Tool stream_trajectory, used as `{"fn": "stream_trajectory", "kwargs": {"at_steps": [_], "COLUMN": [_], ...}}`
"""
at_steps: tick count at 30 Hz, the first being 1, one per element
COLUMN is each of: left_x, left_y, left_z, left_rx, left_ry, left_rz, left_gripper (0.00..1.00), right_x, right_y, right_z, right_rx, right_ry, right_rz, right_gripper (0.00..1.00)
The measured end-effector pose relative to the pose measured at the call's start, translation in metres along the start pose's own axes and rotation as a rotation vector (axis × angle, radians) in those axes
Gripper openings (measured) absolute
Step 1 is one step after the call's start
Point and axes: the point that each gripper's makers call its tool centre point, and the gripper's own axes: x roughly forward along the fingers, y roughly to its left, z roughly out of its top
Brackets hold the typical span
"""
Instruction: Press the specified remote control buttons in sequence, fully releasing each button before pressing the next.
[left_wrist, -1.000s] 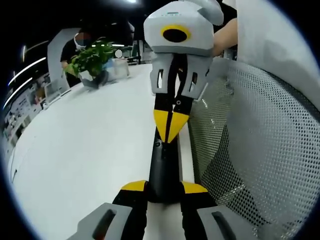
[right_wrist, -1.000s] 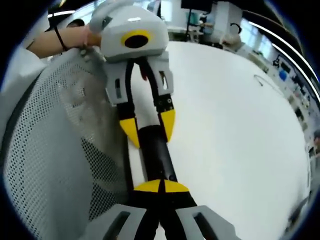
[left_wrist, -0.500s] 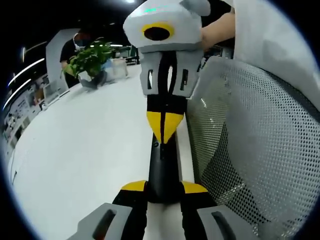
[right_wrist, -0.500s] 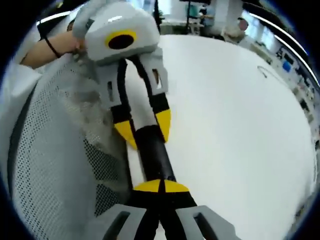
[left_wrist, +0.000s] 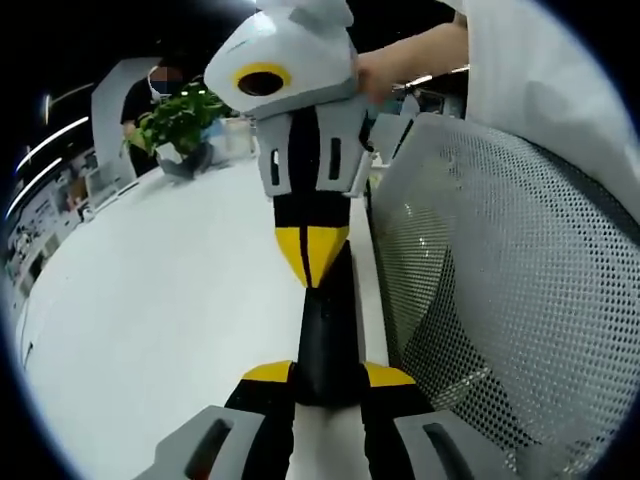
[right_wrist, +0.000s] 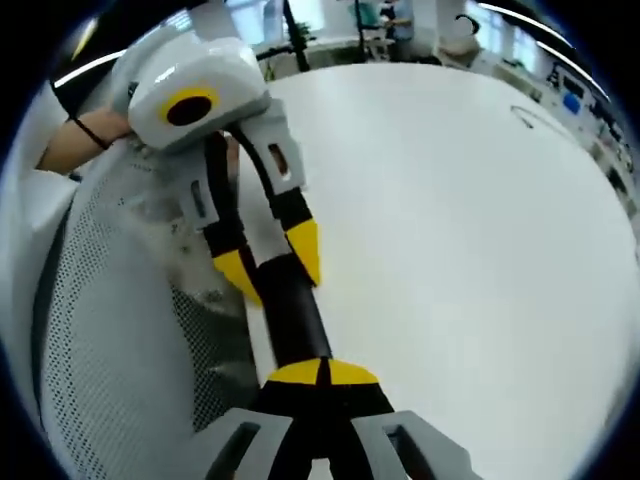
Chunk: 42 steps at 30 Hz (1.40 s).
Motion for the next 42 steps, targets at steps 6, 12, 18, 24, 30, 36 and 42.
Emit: {"fn": "stream_trajectory", "kwargs": {"at_steps": [6, 12, 18, 24, 30, 36, 42], "left_x": [0.000, 0.000, 0.000, -0.001, 0.000, 0.000, 0.000], "left_y": [0.000, 0.001, 0.001, 0.002, 0.002, 0.002, 0.001], "left_z": [0.001, 0.000, 0.000, 0.001, 0.001, 0.001, 0.001], "left_rx": [0.003, -0.001, -0.007, -0.013, -0.015, -0.016, -0.013], "left_ry": [0.001, -0.001, -0.005, -0.008, -0.010, -0.011, -0.008], "left_rz": [0.000, 0.001, 0.002, 0.003, 0.001, 0.000, 0.000], "left_gripper": [0.24, 0.24, 0.24, 0.24, 0.24, 0.24, 0.24], "right_x": [0.004, 0.003, 0.000, -0.002, 0.002, 0.003, 0.005], "right_y": [-0.002, -0.003, -0.003, 0.005, 0.016, 0.017, 0.017], "right_z": [0.002, 0.001, 0.002, 0.005, 0.009, 0.008, 0.009], "right_rx": [-0.005, 0.021, 0.072, 0.057, -0.030, -0.144, -0.203], "right_ry": [0.072, 0.058, -0.093, -0.152, -0.147, -0.099, -0.048], "right_rz": [0.009, -0.025, -0.066, -0.075, -0.079, -0.103, -0.143], "right_gripper": [0.00, 0.00, 0.00, 0.00, 0.00, 0.00, 0.00]}}
